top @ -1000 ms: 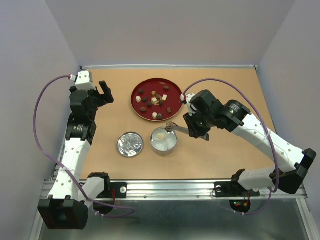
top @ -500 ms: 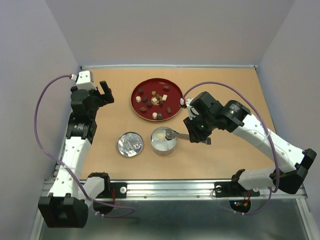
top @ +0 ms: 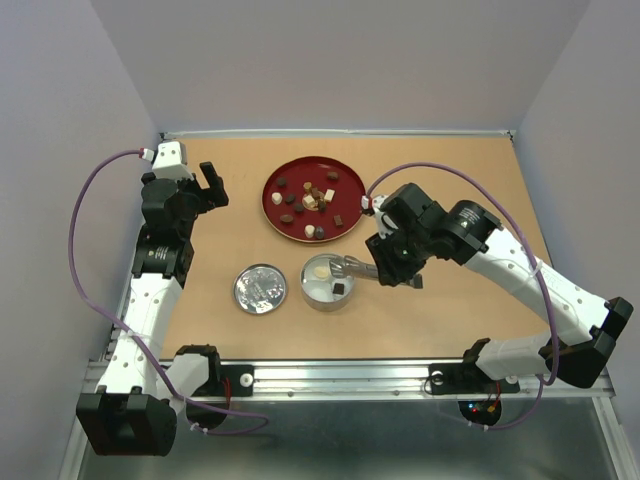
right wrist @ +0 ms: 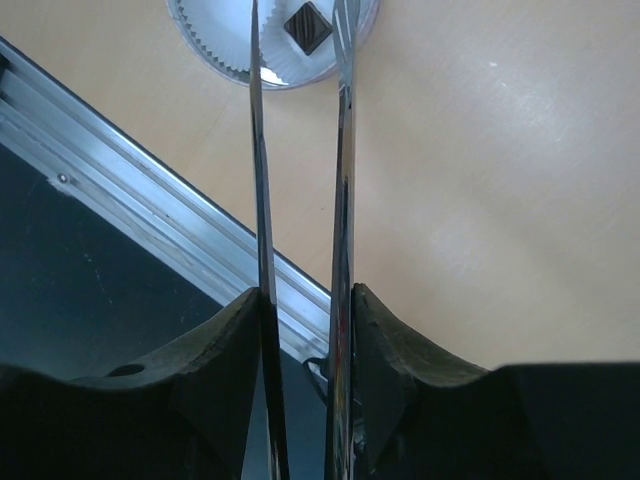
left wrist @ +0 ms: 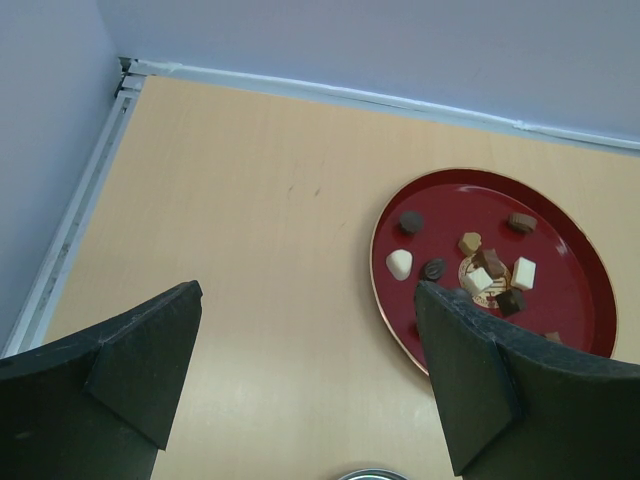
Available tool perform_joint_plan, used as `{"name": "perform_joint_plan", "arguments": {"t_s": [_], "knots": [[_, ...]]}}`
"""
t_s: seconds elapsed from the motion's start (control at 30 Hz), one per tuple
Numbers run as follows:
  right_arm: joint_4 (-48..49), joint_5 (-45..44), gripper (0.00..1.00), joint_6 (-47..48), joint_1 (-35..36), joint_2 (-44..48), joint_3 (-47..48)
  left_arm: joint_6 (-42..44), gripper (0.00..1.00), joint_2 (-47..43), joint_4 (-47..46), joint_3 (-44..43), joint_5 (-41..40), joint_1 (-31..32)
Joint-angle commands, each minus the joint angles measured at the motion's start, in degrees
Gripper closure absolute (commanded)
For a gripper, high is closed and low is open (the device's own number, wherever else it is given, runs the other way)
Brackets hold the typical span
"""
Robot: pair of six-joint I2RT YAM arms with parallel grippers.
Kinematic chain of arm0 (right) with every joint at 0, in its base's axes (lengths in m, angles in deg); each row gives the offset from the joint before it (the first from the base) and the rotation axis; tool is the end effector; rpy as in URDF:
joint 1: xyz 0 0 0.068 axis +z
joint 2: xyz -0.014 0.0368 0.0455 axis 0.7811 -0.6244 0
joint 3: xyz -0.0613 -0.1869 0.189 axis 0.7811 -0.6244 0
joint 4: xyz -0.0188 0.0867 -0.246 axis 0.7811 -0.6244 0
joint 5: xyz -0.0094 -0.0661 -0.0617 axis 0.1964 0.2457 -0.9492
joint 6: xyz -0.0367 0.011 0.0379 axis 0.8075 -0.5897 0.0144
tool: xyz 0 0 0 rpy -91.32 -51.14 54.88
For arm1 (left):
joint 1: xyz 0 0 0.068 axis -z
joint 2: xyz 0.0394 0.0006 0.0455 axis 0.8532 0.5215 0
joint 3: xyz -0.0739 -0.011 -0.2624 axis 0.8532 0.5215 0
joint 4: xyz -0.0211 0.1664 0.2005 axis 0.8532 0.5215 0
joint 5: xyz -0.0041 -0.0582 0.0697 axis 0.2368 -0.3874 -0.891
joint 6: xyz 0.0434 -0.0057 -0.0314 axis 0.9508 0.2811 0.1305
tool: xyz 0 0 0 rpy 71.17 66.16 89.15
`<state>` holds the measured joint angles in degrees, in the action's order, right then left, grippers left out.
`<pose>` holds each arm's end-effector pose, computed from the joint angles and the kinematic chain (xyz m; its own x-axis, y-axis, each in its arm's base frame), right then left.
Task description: Pack the chocolate
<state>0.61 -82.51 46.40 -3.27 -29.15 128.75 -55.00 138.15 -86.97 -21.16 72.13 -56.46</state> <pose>0.1559 0.1781 0.3684 -0.7200 -0.5236 -0.4555 -0.6454 0.7463 0.1625 0.2240 -0.0075 0.3680 -0.0541 -0.1076 -0.9927 0.0105 0.9941 -0.1083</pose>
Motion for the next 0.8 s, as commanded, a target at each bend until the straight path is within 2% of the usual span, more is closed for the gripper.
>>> {"name": "perform_joint_plan", "arguments": {"t_s": [0.0, 0.2, 0.43, 0.6, 0.77], "knots": [[0.1, -3.4, 0.56, -0.5, 0.4, 0.8, 4.4, 0.0, 0.01, -0.6, -1.6, -0.6, 0.6, -0.4], [2.7, -9.3, 0.6, -1.6, 0.5, 0.7, 7.3, 0.0, 0.01, -0.5, -1.6, -0.6, 0.6, -0.4], [12.6, -14.9, 0.6, -1.6, 0.5, -1.1, 6.2, 0.0, 0.01, -0.3, -1.6, -0.6, 0.7, -0.4], [17.7, -22.7, 0.59, 0.3, 0.5, -5.9, 4.3, 0.0, 0.01, -0.4, -1.6, -0.6, 0.6, -0.4], [21.6, -26.2, 0.57, 2.1, 0.3, -10.4, 4.0, 0.0, 0.01, -0.4, -1.6, -0.6, 0.6, -0.4]]}}
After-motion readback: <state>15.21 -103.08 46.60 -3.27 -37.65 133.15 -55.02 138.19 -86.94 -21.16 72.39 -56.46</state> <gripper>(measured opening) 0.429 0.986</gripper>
